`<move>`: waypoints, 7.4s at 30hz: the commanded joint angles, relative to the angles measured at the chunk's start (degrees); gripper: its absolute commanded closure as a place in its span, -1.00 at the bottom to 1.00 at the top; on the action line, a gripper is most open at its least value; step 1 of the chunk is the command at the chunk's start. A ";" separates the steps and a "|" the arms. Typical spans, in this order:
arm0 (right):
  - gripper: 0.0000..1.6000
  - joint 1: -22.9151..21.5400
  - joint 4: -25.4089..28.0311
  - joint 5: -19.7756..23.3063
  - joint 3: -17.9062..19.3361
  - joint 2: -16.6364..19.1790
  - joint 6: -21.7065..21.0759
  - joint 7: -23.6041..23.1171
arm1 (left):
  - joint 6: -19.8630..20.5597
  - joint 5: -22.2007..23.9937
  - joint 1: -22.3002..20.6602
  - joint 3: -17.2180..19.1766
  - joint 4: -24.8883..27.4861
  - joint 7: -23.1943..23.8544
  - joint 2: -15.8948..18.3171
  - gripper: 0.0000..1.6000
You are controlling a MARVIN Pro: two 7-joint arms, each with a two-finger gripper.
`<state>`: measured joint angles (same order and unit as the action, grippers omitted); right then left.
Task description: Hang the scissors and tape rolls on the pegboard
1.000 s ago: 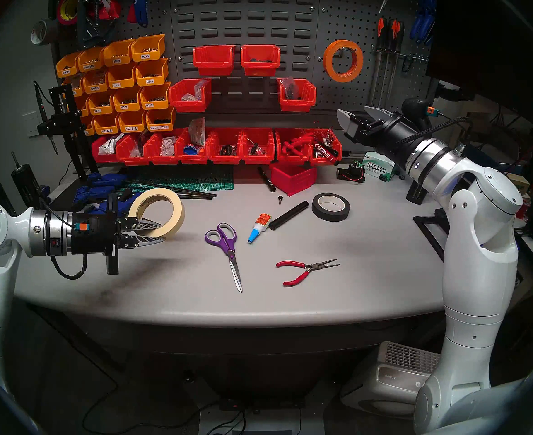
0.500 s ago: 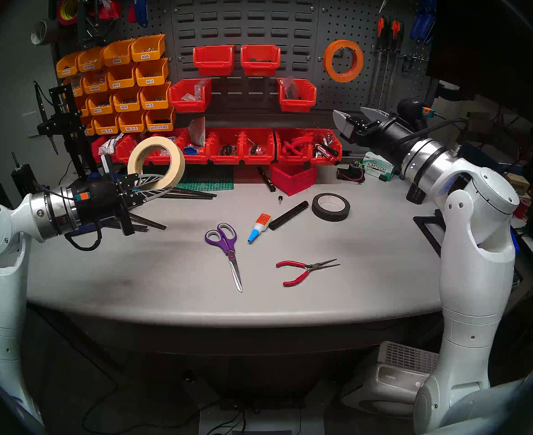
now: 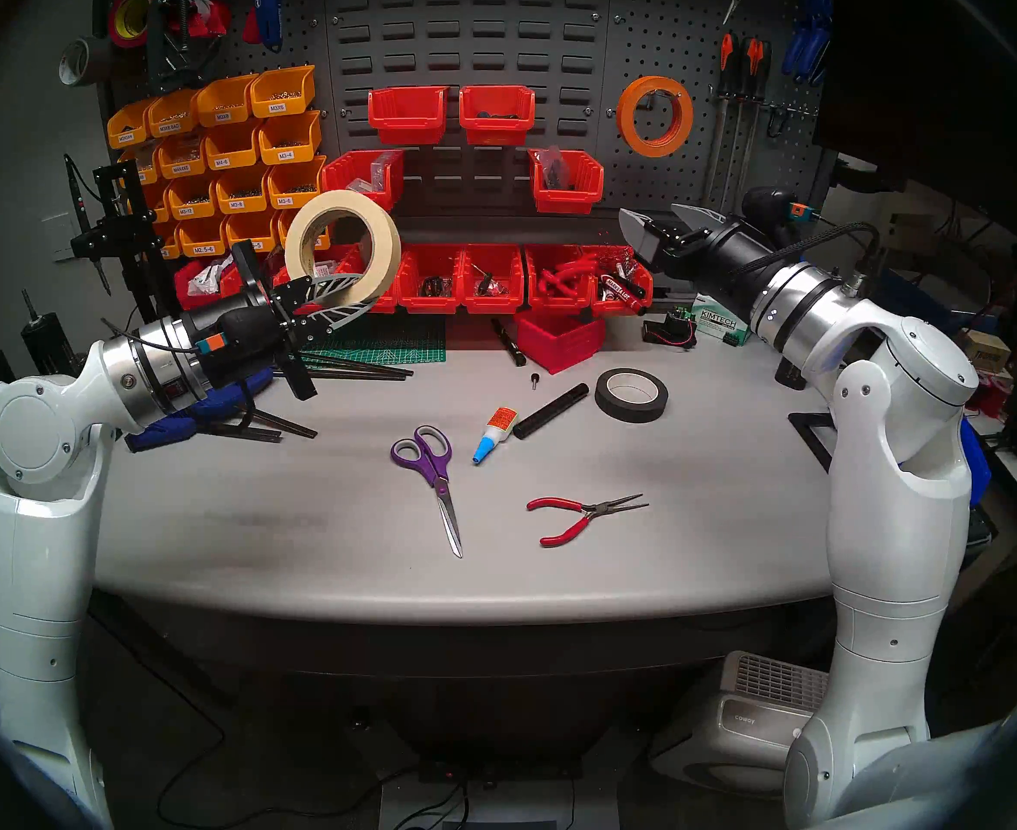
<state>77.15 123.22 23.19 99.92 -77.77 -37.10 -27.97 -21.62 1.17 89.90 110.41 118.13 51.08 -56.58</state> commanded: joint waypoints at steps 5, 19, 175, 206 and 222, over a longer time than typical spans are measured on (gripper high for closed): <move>-1.00 -3.23 0.10 5.11 -0.73 -3.94 -0.33 -1.28 | -4.57 -4.15 -7.27 -6.12 0.01 -7.48 0.21 1.00; -1.00 -3.78 -2.23 19.86 1.84 -9.82 -8.07 -5.76 | -11.03 -10.91 -14.02 -12.98 -4.28 -10.35 -1.81 1.00; 1.00 -13.24 -11.32 -14.04 -1.88 -4.66 16.27 13.21 | 20.68 30.34 9.34 9.73 13.04 4.04 -20.31 -1.00; 1.00 -25.61 -23.69 -6.71 -2.81 -4.50 19.05 19.01 | 19.95 34.50 17.86 17.10 14.24 7.54 -25.46 -1.00; 1.00 -31.69 -29.24 -4.85 -4.61 -2.98 18.68 21.48 | 19.68 35.16 19.18 18.00 14.84 8.18 -27.26 -1.00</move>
<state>51.58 94.87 17.96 95.82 -81.70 -19.28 -7.08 -1.63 35.09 109.43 128.05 131.64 59.30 -83.23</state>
